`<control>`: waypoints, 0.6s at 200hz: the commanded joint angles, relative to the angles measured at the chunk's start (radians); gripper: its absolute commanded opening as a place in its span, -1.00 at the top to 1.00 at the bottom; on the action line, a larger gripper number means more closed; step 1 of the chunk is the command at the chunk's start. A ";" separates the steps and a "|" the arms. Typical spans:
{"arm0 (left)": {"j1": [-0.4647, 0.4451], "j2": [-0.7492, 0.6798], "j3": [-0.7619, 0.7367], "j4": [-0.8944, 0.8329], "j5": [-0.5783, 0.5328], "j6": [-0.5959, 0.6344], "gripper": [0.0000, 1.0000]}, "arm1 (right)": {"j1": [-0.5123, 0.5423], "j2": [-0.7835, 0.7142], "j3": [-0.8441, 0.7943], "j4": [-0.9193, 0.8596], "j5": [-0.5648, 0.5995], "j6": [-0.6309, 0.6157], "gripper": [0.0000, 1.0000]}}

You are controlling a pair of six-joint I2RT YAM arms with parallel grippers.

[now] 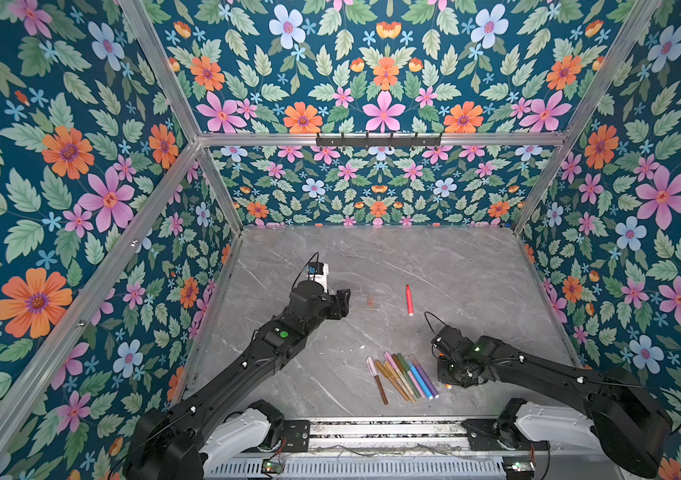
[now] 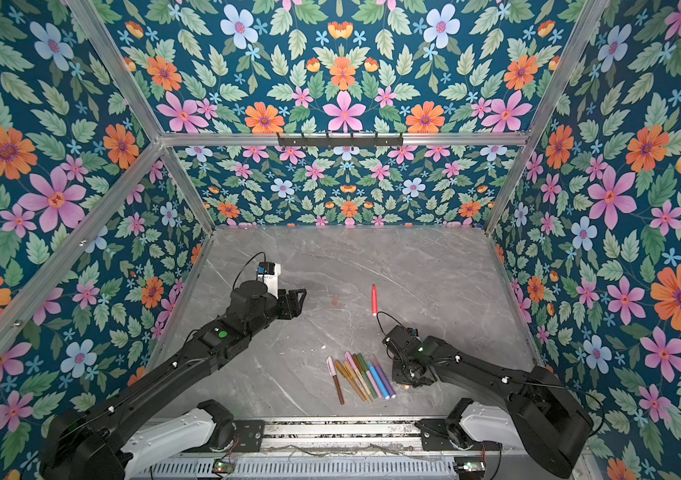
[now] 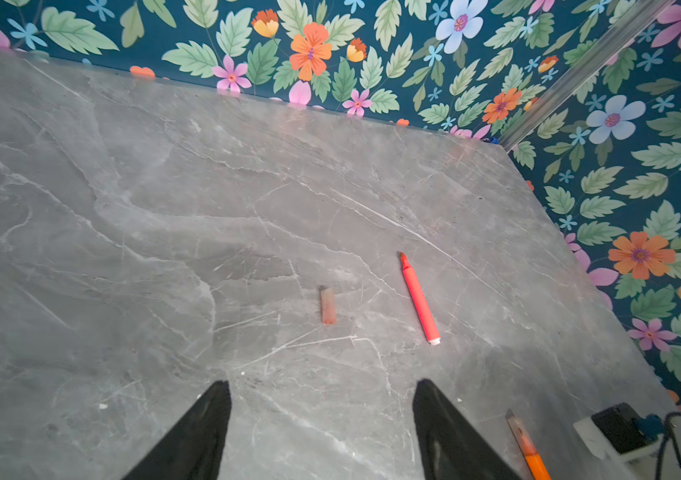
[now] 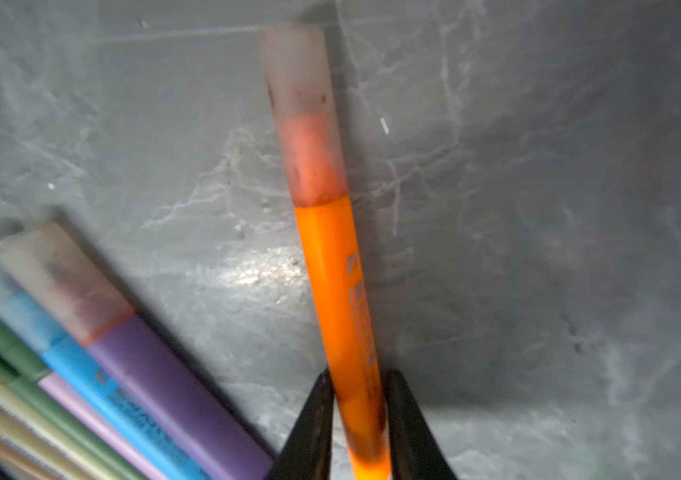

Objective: Open the pen caps
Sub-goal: 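Grasp the orange marker with the right gripper while the left gripper waits nearby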

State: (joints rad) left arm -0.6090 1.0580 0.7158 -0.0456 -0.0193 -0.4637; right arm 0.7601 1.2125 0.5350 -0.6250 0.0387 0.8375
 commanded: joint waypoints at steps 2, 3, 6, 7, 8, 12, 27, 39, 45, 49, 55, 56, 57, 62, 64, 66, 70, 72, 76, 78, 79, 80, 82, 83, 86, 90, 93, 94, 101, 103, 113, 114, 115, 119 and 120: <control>0.000 0.019 -0.006 0.045 0.061 -0.024 -0.45 | 0.001 0.030 0.003 -0.021 0.050 0.013 0.51; 0.001 0.021 -0.006 0.047 0.064 -0.024 -0.45 | 0.001 0.032 0.004 -0.020 0.050 0.013 0.52; 0.001 0.025 -0.011 0.054 0.073 -0.026 -0.45 | 0.001 0.035 0.005 -0.019 0.050 0.014 0.52; 0.001 0.026 -0.011 0.057 0.075 -0.026 -0.45 | 0.001 0.036 0.006 -0.019 0.050 0.014 0.52; 0.001 0.027 -0.013 0.059 0.078 -0.027 -0.45 | 0.000 0.037 0.006 -0.018 0.050 0.015 0.52; 0.000 0.034 -0.019 0.069 0.089 -0.029 -0.45 | 0.001 0.042 0.006 -0.014 0.049 0.014 0.54; 0.001 0.063 -0.036 0.113 0.145 -0.037 -0.42 | 0.001 0.047 0.013 -0.001 0.054 0.011 0.58; 0.001 0.093 -0.037 0.132 0.193 -0.054 -0.40 | 0.001 0.038 0.030 -0.017 0.073 0.004 0.64; -0.002 0.106 -0.032 0.136 0.214 -0.065 -0.39 | 0.001 0.027 0.041 -0.028 0.088 -0.007 0.67; -0.002 0.114 -0.029 0.138 0.223 -0.073 -0.37 | 0.001 0.018 0.051 -0.034 0.093 -0.015 0.69; -0.002 0.124 -0.027 0.139 0.228 -0.087 -0.34 | 0.001 0.005 0.061 -0.039 0.099 -0.032 0.70; -0.002 0.124 -0.027 0.140 0.228 -0.090 -0.34 | 0.001 0.001 0.063 -0.040 0.100 -0.034 0.70; -0.002 0.125 -0.026 0.140 0.226 -0.092 -0.34 | 0.001 -0.001 0.065 -0.040 0.100 -0.037 0.71; -0.002 0.128 -0.028 0.143 0.222 -0.113 -0.34 | 0.001 -0.013 0.075 -0.044 0.102 -0.051 0.71; -0.001 0.130 -0.030 0.146 0.221 -0.119 -0.34 | 0.001 -0.017 0.079 -0.046 0.102 -0.056 0.71; -0.001 0.128 -0.032 0.150 0.220 -0.125 -0.34 | 0.001 -0.022 0.083 -0.047 0.103 -0.063 0.71; -0.002 0.128 -0.038 0.162 0.219 -0.138 -0.34 | 0.001 -0.031 0.090 -0.048 0.103 -0.075 0.71; -0.002 0.127 -0.043 0.169 0.219 -0.145 -0.34 | 0.000 -0.035 0.094 -0.049 0.102 -0.082 0.71; -0.003 0.126 -0.052 0.185 0.218 -0.158 -0.35 | 0.002 -0.044 0.102 -0.045 0.098 -0.094 0.71; -0.003 0.123 -0.058 0.196 0.220 -0.164 -0.35 | 0.000 -0.048 0.105 -0.045 0.096 -0.100 0.71; -0.003 0.121 -0.060 0.201 0.220 -0.166 -0.35 | 0.000 -0.049 0.107 -0.045 0.095 -0.103 0.71; -0.003 0.120 -0.061 0.206 0.220 -0.170 -0.35 | 0.001 -0.051 0.108 -0.045 0.094 -0.106 0.71; -0.003 0.119 -0.069 0.215 0.221 -0.177 -0.35 | 0.001 -0.054 0.111 -0.045 0.093 -0.110 0.71; -0.003 0.117 -0.070 0.222 0.221 -0.180 -0.35 | 0.001 -0.056 0.112 -0.045 0.092 -0.111 0.71; -0.003 0.115 -0.078 0.240 0.222 -0.191 -0.35 | 0.000 -0.063 0.117 -0.045 0.088 -0.119 0.71; -0.003 0.110 -0.093 0.266 0.227 -0.204 -0.35 | 0.001 -0.069 0.123 -0.041 0.080 -0.129 0.71; -0.003 0.108 -0.102 0.286 0.232 -0.213 -0.35 | 0.001 -0.074 0.126 -0.037 0.072 -0.137 0.71; -0.003 0.107 -0.105 0.292 0.234 -0.215 -0.35 | 0.001 -0.077 0.127 -0.034 0.067 -0.140 0.71; -0.003 0.099 -0.124 0.336 0.245 -0.234 -0.36 | 0.001 -0.090 0.133 -0.018 0.036 -0.155 0.71; -0.003 0.099 -0.128 0.347 0.250 -0.238 -0.35 | 0.001 -0.094 0.136 -0.013 0.026 -0.160 0.71; -0.005 0.100 -0.143 0.393 0.275 -0.257 -0.36 | 0.001 -0.115 0.142 0.012 -0.020 -0.168 0.71; -0.005 0.101 -0.144 0.397 0.279 -0.259 -0.35 | 0.001 -0.117 0.143 0.015 -0.025 -0.168 0.71; -0.005 0.101 -0.145 0.401 0.280 -0.260 -0.35 | 0.001 -0.119 0.144 0.016 -0.029 -0.169 0.71; -0.004 0.107 -0.148 0.414 0.294 -0.266 -0.35 | 0.001 -0.128 0.144 0.027 -0.044 -0.169 0.71; -0.004 0.107 -0.148 0.417 0.299 -0.267 -0.35 | 0.001 -0.130 0.145 0.030 -0.048 -0.169 0.71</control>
State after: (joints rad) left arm -0.6117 1.1622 0.5896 0.2016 0.2092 -0.6548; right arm 0.7597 1.1164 0.6651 -0.6441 0.0834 0.7231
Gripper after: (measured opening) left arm 0.676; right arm 0.155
